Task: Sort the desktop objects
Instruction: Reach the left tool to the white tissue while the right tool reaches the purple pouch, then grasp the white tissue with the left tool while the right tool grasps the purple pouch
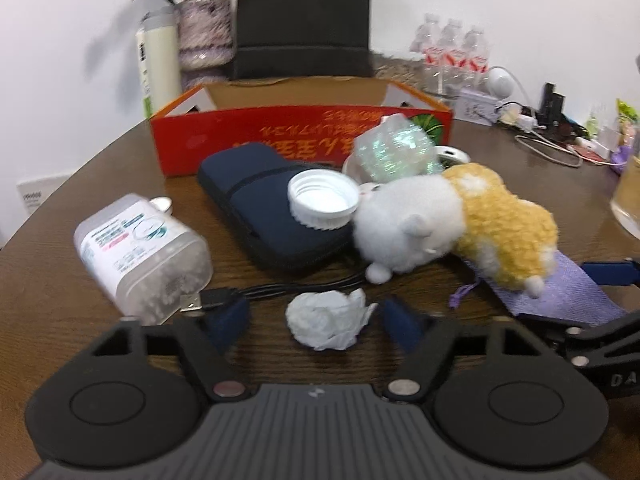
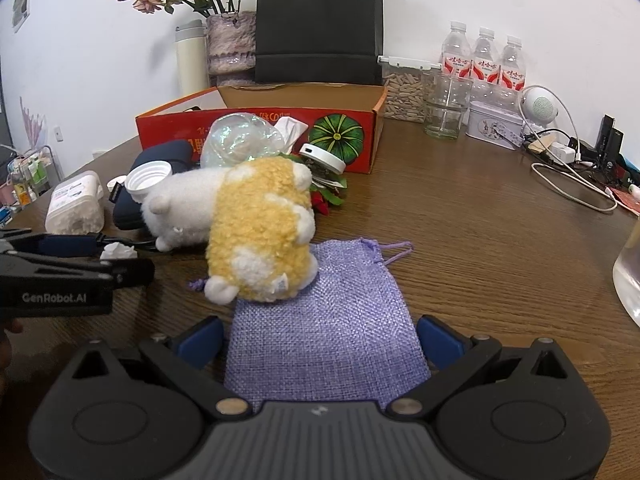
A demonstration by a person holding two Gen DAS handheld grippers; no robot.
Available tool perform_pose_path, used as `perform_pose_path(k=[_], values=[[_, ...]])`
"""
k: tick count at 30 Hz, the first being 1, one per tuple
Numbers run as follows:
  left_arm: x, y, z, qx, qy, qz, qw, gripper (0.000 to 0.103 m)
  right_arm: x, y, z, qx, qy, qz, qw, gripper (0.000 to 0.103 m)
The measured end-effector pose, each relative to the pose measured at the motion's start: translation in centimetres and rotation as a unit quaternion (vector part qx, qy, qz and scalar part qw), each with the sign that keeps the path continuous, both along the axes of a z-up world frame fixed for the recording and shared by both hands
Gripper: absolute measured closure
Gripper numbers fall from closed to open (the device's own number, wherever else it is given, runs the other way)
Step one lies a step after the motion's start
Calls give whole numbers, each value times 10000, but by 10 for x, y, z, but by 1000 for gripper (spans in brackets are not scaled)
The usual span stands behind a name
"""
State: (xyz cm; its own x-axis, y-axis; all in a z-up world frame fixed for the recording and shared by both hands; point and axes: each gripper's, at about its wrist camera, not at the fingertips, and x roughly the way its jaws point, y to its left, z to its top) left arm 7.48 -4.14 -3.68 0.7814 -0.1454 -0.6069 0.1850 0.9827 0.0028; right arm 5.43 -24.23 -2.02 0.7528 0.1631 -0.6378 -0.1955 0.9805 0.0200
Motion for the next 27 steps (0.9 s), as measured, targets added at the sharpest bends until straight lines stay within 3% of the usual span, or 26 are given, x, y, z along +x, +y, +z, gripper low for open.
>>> perform_pose_path(k=[3,5,7,10,12,19,27], values=[[-1,-1,2,-41,-38,-106,9999,69,-3,1,1,-3,-96,52,9999,18],[0,2,2,-82,-43,-92,9999,74,-6,2,2,4,-123,97,9999,29],[0,5,2,-156,-34,-96,9998,77,-8,2,5,35,-142,124,9998,54],[-2,9,3,-227,-25,-130,9997,78,-11,3,7,94,-137,106,9998,79],[-5,11,3,-311,-10,-170,9994,79,-14,2,9,192,-103,52,9997,87],[-18,23,8,-539,-127,-226,9982,80,-34,2,17,412,-117,-28,9991,92],[-36,41,31,-726,-626,-241,9951,80,-53,10,51,495,-682,-69,9964,93]])
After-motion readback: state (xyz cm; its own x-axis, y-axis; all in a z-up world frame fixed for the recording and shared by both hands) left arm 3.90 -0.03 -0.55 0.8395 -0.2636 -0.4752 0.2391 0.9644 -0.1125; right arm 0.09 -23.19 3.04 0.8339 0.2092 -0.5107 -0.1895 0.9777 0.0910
